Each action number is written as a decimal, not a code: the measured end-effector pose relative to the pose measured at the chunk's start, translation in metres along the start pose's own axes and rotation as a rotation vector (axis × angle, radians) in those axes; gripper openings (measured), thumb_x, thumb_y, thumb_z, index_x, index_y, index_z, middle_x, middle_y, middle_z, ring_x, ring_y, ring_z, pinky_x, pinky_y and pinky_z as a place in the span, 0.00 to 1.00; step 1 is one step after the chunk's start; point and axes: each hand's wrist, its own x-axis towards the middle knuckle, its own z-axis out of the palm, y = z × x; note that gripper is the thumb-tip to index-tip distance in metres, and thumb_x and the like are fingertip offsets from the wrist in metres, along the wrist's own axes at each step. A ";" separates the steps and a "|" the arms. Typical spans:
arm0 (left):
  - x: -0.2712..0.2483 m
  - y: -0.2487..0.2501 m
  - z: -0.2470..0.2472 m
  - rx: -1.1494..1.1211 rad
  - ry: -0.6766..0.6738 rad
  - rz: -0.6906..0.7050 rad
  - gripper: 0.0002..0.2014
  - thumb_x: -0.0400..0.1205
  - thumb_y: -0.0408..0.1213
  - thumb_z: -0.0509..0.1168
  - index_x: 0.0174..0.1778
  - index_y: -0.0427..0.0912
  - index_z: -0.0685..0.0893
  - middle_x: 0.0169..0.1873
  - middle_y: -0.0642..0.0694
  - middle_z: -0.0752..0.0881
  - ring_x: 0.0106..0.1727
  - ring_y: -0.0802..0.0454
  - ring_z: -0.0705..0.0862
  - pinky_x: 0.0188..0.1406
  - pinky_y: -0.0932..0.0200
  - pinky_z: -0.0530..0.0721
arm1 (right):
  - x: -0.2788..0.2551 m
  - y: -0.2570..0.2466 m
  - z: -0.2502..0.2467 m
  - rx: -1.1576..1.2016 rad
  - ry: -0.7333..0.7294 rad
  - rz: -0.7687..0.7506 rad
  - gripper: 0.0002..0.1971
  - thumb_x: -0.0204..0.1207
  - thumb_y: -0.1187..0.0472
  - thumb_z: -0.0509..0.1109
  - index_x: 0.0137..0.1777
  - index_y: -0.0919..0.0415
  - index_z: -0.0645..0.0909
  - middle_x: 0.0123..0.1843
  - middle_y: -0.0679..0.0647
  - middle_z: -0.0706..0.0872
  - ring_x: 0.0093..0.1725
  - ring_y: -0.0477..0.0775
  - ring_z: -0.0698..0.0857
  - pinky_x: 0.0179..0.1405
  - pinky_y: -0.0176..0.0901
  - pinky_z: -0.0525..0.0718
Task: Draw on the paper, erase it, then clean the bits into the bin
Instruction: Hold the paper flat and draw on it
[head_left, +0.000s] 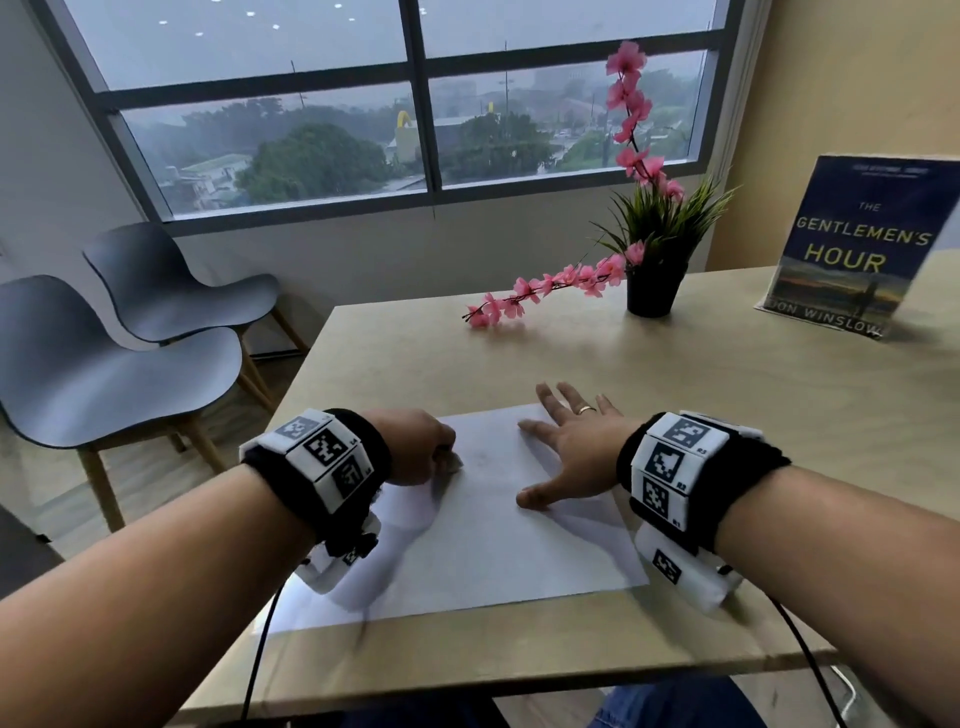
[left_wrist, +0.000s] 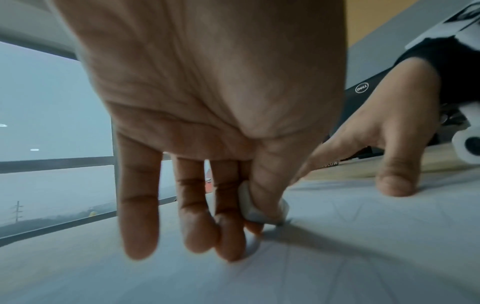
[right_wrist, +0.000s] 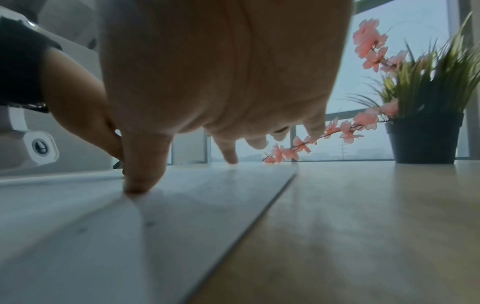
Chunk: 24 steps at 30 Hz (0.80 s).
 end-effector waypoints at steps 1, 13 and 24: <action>0.002 0.000 -0.002 0.004 0.001 -0.003 0.12 0.85 0.40 0.55 0.61 0.44 0.79 0.60 0.42 0.82 0.60 0.40 0.80 0.45 0.59 0.71 | 0.001 0.002 0.000 -0.008 -0.021 0.003 0.52 0.69 0.22 0.58 0.87 0.46 0.41 0.85 0.53 0.27 0.84 0.59 0.30 0.82 0.68 0.37; 0.013 0.010 -0.007 0.048 0.022 0.064 0.15 0.87 0.47 0.55 0.54 0.41 0.82 0.51 0.42 0.84 0.43 0.43 0.76 0.39 0.58 0.70 | 0.006 0.004 0.002 0.009 -0.098 0.015 0.53 0.70 0.22 0.57 0.86 0.47 0.37 0.88 0.49 0.36 0.87 0.57 0.44 0.82 0.68 0.43; 0.016 0.007 -0.007 0.054 -0.023 0.097 0.16 0.86 0.49 0.56 0.55 0.43 0.82 0.51 0.43 0.84 0.47 0.42 0.79 0.44 0.56 0.76 | 0.008 0.005 0.002 0.029 -0.103 0.013 0.54 0.69 0.22 0.56 0.86 0.46 0.36 0.87 0.49 0.35 0.87 0.57 0.42 0.82 0.67 0.41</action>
